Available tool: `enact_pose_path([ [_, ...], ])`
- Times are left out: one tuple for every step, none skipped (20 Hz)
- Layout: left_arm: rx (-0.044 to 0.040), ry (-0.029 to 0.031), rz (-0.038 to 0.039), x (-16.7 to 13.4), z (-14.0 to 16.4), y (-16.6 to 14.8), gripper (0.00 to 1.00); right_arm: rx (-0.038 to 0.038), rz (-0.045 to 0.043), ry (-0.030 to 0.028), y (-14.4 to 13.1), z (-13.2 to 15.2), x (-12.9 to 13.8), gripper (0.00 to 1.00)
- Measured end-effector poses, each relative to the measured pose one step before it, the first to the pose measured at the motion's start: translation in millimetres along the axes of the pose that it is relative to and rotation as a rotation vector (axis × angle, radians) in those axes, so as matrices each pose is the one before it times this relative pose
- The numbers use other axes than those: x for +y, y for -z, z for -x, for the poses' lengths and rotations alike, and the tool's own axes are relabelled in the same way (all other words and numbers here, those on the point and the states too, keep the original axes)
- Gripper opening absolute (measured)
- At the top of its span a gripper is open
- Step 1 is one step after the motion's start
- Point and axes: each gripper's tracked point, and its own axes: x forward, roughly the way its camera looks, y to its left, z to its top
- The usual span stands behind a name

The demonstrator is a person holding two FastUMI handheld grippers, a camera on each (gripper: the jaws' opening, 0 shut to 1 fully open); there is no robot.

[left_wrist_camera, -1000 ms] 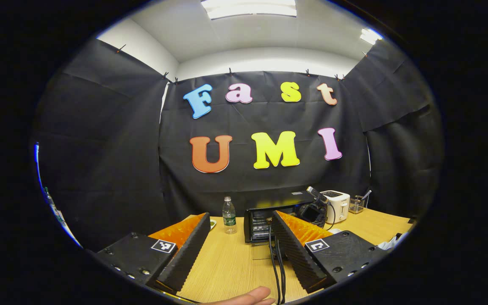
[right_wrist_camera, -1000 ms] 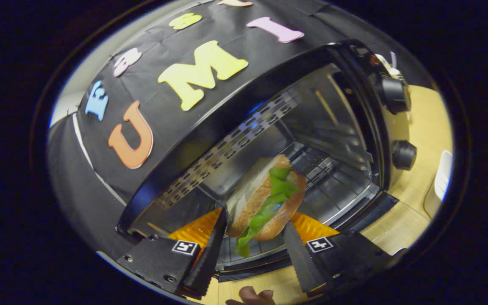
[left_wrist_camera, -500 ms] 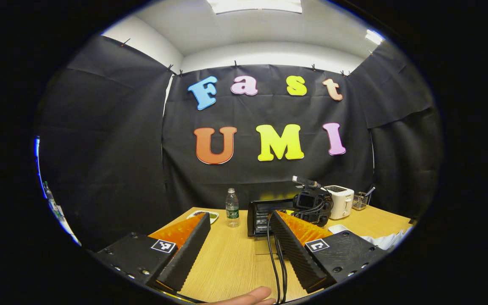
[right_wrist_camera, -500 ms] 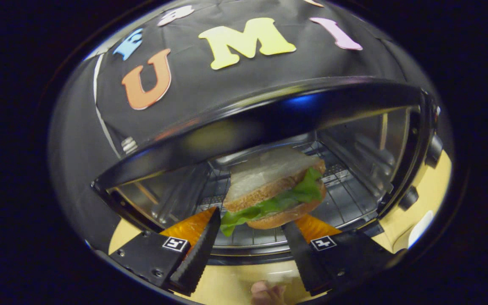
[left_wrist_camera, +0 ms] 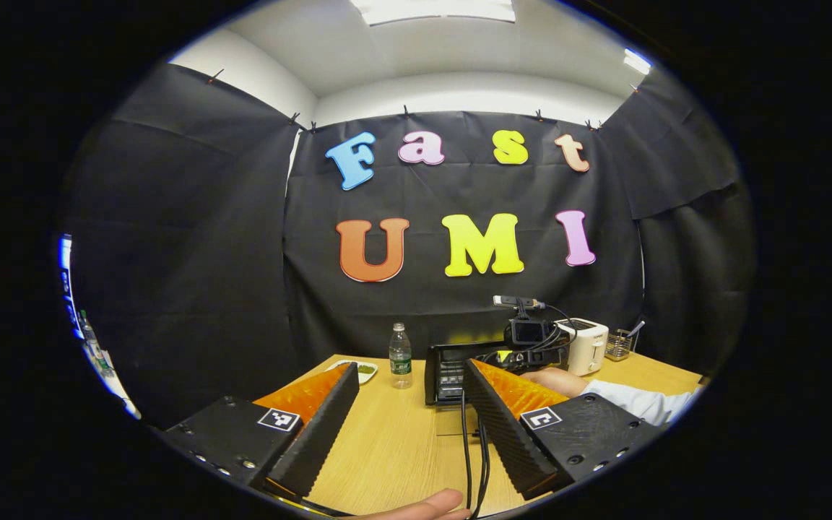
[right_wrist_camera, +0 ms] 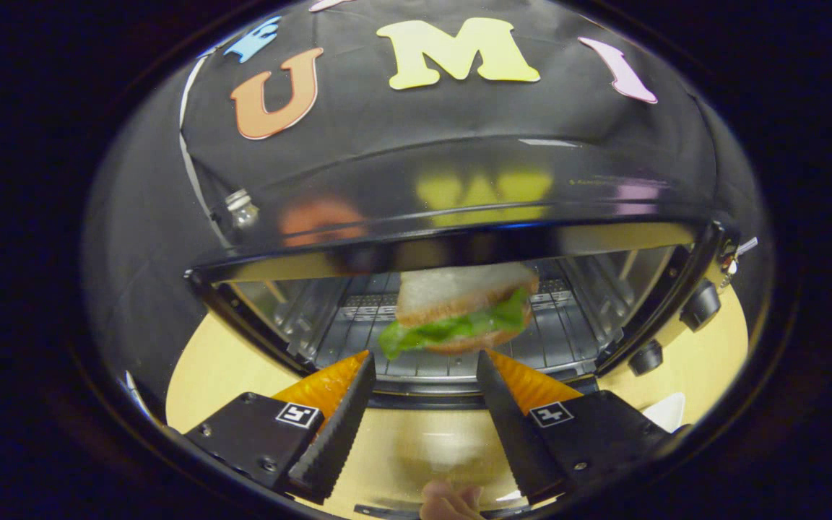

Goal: Open the electric oven with the left hand, put the food in, and close the electric oven.

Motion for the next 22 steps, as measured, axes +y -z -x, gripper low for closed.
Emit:
enact_pose_path([
  [0.00357, 0.00961, 0.01390, -3.60, -0.60, 0.72, 0.95, -0.01612, 0.01074, -0.00404, -1.42, 10.74, -0.18, 0.91],
  [0.00660, 0.00543, 0.01044, -2.31, -0.85, 0.67, 0.95, -0.02026, 0.01666, -0.00291, -2.10, 9.78, -0.58, 0.91],
  [0.00230, -0.00240, 0.01596, -1.13, -0.32, -0.49, 0.95, -0.02015, 0.01944, 0.00139, -2.12, 12.06, -1.88, 0.91],
  [0.00167, 0.00607, 0.01701, -4.11, -1.77, -0.87, 0.95, -0.02626, 0.01155, -0.00107, -3.79, 13.96, -0.73, 0.91],
  [0.00278, 0.01399, 0.00920, -6.37, -0.26, -1.83, 0.95, -0.03114, 0.00780, -0.00661, -4.02, 13.61, -0.38, 0.91],
  [-0.00101, 0.00983, 0.00172, -4.15, -1.84, -0.77, 0.95, -0.03620, 0.01153, -0.00643, -6.90, 15.69, -1.87, 0.91],
  [-0.00075, 0.00201, -0.00314, -3.04, -1.34, -1.87, 0.95, -0.03716, 0.00843, -0.00389, -6.87, 17.04, -2.20, 0.91],
  [-0.00270, -0.00084, -0.00419, -1.70, -1.54, -1.71, 0.95, -0.03361, 0.01037, -0.01626, -7.74, 16.04, -0.55, 0.90],
  [0.00023, 0.00157, -0.00544, -2.96, -2.25, -1.35, 0.95, -0.03491, 0.00746, -0.01852, -5.69, 18.94, 0.64, 0.91],
  [-0.00014, -0.00038, -0.00215, -2.83, -2.57, -0.10, 0.95, -0.03435, 0.00331, -0.01020, -7.27, 16.37, -2.95, 0.91],
  [-0.00242, 0.00093, 0.00517, -3.04, -2.44, -1.79, 0.95, -0.03451, -0.00217, 0.00874, -6.28, 16.29, -8.36, 0.91],
  [0.00057, 0.00611, 0.00856, -4.03, -2.76, 0.12, 0.95, -0.03515, 0.00320, 0.00567, -9.36, 15.10, -8.42, 0.91],
  [-0.00139, 0.00627, 0.00725, -4.82, -2.23, -1.42, 0.95, -0.03792, 0.00016, 0.00177, -8.04, 15.99, -6.33, 0.91],
  [-0.00149, 0.00198, 0.00239, -2.39, -1.78, -1.84, 0.95, -0.03810, -0.00629, 0.00162, -9.95, 15.60, -8.33, 0.91],
  [0.00031, -0.00424, -0.00254, -0.91, -4.04, -0.21, 0.95, -0.03954, -0.00807, -0.00517, -9.13, 16.95, -7.72, 0.91],
  [-0.00175, -0.00525, -0.00211, -0.57, -5.05, -0.17, 0.95, -0.03853, -0.00104, -0.00280, -9.48, 16.70, -9.91, 0.91],
  [-0.00139, -0.00278, 0.00164, -2.77, -4.42, 0.43, 0.95, -0.04454, 0.00365, 0.00271, -12.72, 14.40, -7.95, 0.92],
  [0.00717, 0.00384, 0.00353, -5.29, -3.41, 1.95, 0.95, -0.02991, 0.00264, 0.01978, -8.97, 15.24, -14.78, 0.91],
  [0.00813, 0.00678, 0.00038, -6.11, -4.18, 3.58, 0.95, -0.02295, 0.00081, 0.03131, -5.26, 11.69, -19.22, 0.91],
  [0.00776, 0.00671, -0.00344, -5.00, -6.56, 3.07, 0.95, -0.02084, -0.00388, 0.02635, -8.23, 10.68, -17.09, 0.91],
  [0.00919, 0.00418, -0.00745, -5.41, -4.58, 2.98, 0.95, -0.01398, -0.00739, 0.01941, -6.93, 11.34, -14.08, 0.91],
  [0.00986, 0.00301, -0.01002, -5.88, -5.96, 3.75, 0.94, -0.01588, -0.00558, 0.01251, -7.92, 10.30, -13.33, 0.91],
])
